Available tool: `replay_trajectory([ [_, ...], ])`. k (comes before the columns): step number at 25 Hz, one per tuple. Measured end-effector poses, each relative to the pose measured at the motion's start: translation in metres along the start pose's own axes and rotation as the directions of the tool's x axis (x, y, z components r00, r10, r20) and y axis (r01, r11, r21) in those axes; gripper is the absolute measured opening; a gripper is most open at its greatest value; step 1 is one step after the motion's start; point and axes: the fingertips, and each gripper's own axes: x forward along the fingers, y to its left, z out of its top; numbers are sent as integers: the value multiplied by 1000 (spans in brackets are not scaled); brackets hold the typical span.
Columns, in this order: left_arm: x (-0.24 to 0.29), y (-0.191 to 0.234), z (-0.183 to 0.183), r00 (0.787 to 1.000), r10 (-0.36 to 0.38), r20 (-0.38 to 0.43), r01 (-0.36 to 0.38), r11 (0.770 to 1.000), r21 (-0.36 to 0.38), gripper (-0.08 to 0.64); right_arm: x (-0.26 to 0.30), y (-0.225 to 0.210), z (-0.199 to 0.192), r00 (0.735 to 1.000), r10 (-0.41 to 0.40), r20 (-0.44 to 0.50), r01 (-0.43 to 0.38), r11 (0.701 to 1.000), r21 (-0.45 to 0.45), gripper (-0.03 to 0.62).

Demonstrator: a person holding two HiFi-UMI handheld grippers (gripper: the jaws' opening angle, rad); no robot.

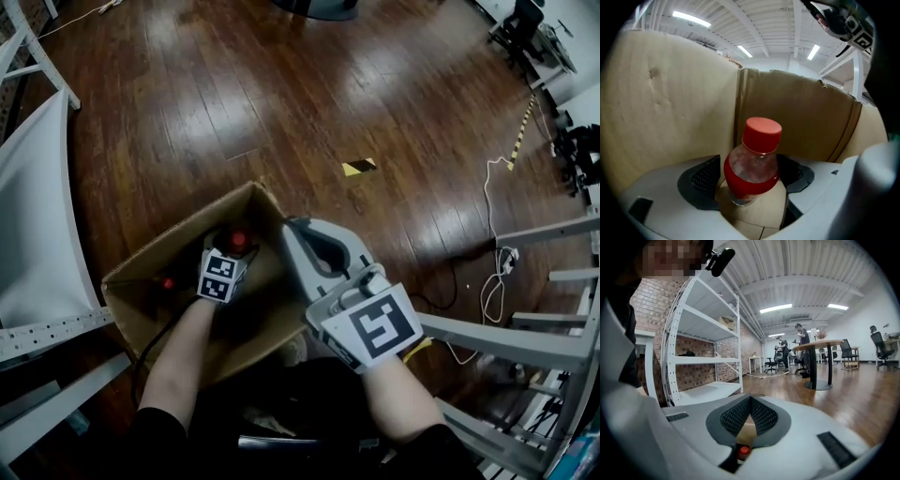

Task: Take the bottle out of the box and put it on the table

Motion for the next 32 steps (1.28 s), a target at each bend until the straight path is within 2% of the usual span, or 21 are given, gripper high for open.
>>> replay_trajectory([
  [5, 15, -7, -18, 997, -10, -72, 11, 1000, 15, 369, -3, -3, 2, 1000, -11, -1, 11, 1000, 16, 5],
  [6, 16, -6, -20, 997, -5, -80, 6, 1000, 14, 347, -3, -2, 2, 1000, -7, -4, 7, 1000, 11, 5],
  [10, 16, -3, -22, 994, -2, -106, 3, 1000, 10, 337, -2, 2, -3, 1000, 4, -26, -4, 1000, 5, 5],
  [15, 7, -8, -8, 995, -28, -92, 27, 1000, -17, 319, 1, 3, -9, 999, 4, -52, -3, 1000, 9, 5],
  [18, -1, -11, 15, 998, -32, -59, 31, 999, -15, 319, 4, 2, -14, 998, 0, -63, 0, 1000, 6, 5],
  [22, -25, -26, 50, 998, -55, -15, 55, 998, 27, 319, 1, -7, -23, 994, -55, -98, 59, 998, 38, 5],
  [26, -58, -27, 92, 997, -64, 34, 62, 996, 65, 318, 17, -10, -21, 996, -65, -63, 67, 997, 39, 5],
  [29, -93, -22, 141, 996, -65, 66, 57, 991, 121, 316, 33, -14, -7, 996, -80, -46, 82, 996, 38, 4],
  [32, -134, -27, 196, 996, -68, 57, 57, 983, 177, 316, 26, -12, 34, 993, -82, -83, 86, 995, 43, 5],
])
